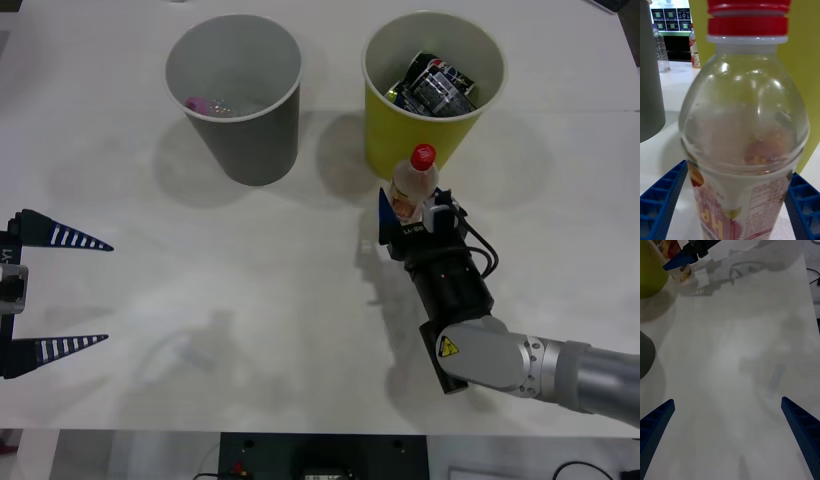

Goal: Put the can into the green bin and the plastic bottle into the gray bin

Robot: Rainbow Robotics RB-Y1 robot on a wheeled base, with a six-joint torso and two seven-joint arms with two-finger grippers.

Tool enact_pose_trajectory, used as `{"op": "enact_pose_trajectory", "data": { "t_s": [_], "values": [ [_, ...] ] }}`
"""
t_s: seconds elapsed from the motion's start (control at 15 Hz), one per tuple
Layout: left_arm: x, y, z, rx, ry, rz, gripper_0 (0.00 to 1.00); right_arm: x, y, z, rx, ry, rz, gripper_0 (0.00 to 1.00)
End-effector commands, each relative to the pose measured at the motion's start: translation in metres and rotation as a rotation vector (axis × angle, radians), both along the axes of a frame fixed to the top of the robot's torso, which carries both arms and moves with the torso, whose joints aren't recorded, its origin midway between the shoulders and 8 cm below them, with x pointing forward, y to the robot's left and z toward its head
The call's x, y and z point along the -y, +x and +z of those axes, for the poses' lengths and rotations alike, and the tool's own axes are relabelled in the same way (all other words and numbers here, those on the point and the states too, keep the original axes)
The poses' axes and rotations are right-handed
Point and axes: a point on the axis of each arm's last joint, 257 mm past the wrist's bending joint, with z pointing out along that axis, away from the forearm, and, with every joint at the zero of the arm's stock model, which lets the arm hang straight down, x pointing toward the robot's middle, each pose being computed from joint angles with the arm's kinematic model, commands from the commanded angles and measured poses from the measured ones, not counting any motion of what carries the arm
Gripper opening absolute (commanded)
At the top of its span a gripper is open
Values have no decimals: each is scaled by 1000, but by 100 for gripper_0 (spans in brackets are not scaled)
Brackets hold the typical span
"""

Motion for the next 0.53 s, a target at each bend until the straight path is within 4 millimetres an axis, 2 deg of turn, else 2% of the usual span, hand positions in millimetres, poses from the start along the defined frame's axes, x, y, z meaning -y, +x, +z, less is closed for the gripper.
{"op": "enact_pose_trajectory", "data": {
  "t_s": [0.07, 0.53],
  "values": [
    [0, 0, 0, 0, 0, 0, 98, 0, 0, -1, -2, -3, 0, 0],
    [0, 0, 0, 0, 0, 0, 98, -2, -6, 7, 3, 5, 22, 0]
  ]
}}
